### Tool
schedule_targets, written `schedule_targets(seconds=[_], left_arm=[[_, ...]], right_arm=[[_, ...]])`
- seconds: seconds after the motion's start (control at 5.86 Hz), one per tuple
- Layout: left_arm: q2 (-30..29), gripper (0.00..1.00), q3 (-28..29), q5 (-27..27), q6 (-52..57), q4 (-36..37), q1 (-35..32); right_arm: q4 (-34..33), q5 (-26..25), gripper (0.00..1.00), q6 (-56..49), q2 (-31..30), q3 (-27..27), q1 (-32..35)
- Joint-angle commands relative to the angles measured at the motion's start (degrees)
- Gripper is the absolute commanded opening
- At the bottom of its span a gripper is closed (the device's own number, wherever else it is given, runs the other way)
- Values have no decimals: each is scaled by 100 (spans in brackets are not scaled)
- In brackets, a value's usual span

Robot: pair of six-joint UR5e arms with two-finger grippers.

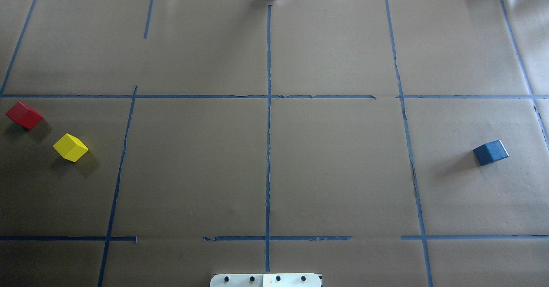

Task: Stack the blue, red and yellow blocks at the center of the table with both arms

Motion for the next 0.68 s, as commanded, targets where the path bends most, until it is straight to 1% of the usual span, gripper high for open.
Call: schedule_targets(seconds=[0.0,0.51], left_arm=[[67,100,-106,-49,297,80,8],[33,100,-230,-59,115,27,26]], right_arm=[[0,3,100,10,-1,-8,0],[0,-119,100,1,17,-17,0]])
